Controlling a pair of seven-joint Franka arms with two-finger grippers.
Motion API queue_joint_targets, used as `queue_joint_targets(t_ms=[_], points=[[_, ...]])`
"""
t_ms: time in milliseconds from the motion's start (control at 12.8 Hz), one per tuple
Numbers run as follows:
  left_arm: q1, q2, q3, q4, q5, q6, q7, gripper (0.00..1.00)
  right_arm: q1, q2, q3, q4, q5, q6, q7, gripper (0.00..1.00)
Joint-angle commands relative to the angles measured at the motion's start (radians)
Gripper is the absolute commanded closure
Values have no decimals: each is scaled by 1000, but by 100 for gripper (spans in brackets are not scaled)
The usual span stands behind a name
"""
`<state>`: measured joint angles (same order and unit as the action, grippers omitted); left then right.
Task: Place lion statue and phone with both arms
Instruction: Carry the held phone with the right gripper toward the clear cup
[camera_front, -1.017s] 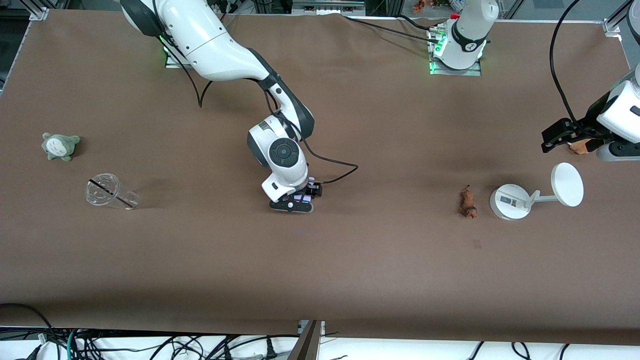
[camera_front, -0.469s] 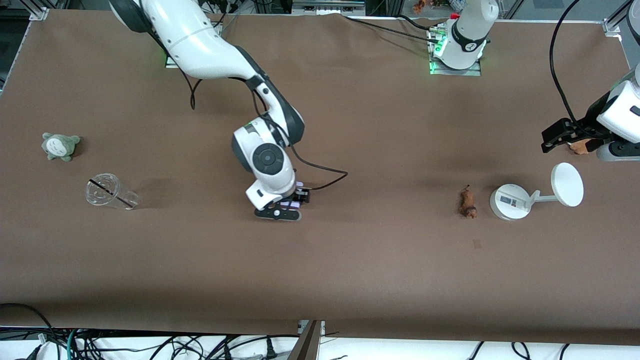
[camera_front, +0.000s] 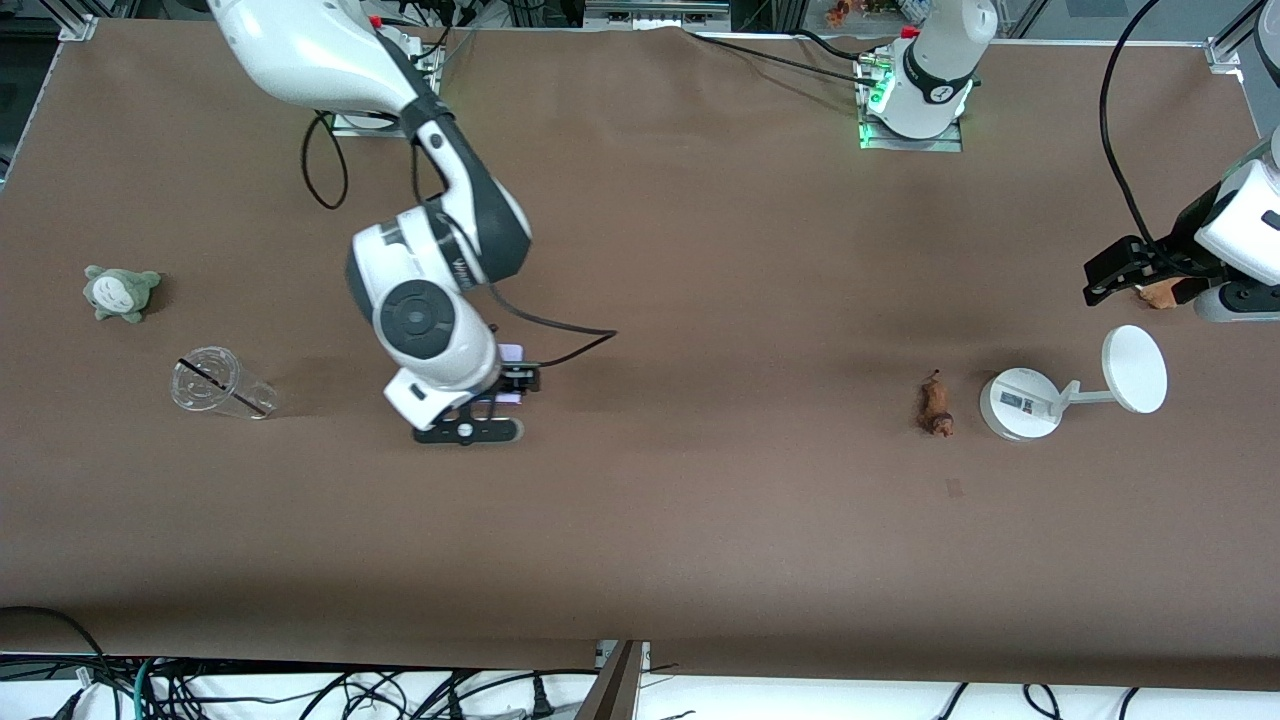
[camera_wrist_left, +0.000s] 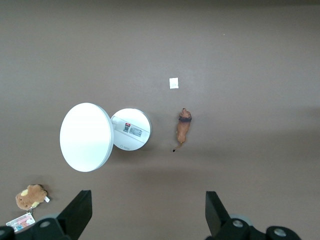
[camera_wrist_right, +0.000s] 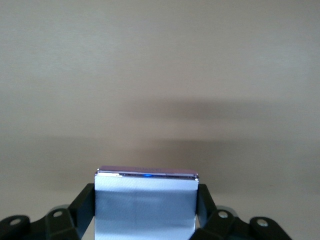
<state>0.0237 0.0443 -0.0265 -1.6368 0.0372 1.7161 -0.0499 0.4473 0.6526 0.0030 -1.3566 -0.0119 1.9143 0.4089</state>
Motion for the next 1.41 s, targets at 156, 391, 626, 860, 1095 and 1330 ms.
queue_joint_targets(t_ms=[156,391,626,860,1095,1330], points=[[2,-15,0,0,-19,-3,16,0,-18,-59,-61,-142,16,34,-168,86],[1,-18,-1,0,-19,-7,13,0,-51,-123,-125,-302,26,142,-354,86],[1,-18,-1,0,-19,-10,15,0,-150,-151,-130,-426,58,273,-548,86],[1,-18,-1,0,-19,-10,15,0,-206,-145,-130,-493,58,383,-662,86],[4,-17,0,-1,-20,-10,18,0,-246,-128,-130,-565,58,501,-720,86],[7,-18,0,0,-20,-18,18,0,-282,-113,-130,-631,58,616,-783,86]])
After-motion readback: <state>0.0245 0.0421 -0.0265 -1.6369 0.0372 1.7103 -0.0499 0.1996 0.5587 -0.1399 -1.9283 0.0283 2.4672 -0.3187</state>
